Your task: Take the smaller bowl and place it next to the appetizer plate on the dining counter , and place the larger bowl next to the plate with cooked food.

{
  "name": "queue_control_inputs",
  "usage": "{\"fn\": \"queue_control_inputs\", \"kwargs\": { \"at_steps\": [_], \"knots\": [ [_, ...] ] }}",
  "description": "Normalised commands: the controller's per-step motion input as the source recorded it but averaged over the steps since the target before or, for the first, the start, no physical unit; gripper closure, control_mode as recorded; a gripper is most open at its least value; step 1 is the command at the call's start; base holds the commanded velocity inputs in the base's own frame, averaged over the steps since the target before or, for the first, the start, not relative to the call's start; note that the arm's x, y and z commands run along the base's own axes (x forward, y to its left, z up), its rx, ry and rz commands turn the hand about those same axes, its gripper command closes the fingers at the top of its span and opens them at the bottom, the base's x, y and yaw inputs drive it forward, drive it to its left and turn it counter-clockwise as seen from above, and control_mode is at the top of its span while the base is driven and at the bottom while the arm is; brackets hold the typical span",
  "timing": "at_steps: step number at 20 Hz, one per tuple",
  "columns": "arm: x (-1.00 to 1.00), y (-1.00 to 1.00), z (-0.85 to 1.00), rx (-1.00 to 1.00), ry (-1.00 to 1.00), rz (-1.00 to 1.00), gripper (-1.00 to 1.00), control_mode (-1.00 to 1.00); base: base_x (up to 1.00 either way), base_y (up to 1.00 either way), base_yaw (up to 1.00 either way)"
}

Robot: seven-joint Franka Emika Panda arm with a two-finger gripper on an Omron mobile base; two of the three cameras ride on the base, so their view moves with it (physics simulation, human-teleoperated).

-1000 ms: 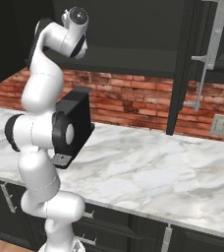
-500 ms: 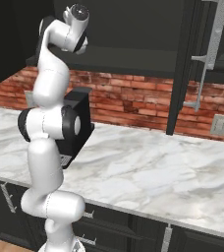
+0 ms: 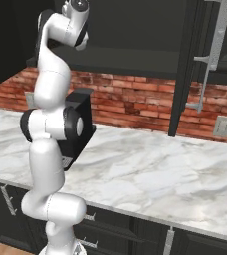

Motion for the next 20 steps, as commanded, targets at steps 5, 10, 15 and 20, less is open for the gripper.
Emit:
{"fn": "queue_control_inputs", "kwargs": {
  "at_steps": [5, 10, 15, 20],
  "knots": [
    [-0.97, -0.65, -0.03, 0.04, -0.29, -0.04, 1.00, -1.00, 0.00, 0.00, 0.00],
    [-1.00, -0.66, -0.16, 0.11, -0.40, -0.04, 1.00, -1.00, 0.00, 0.00, 0.00],
    [-1.00, -0.58, -0.15, 0.10, -0.34, -0.02, 1.00, -1.00, 0.00, 0.00, 0.00],
    [-1.00, -0.48, 0.43, -0.09, 0.01, 0.00, 1.00, -1.00, 0.00, 0.00, 0.00]
  ]
}}
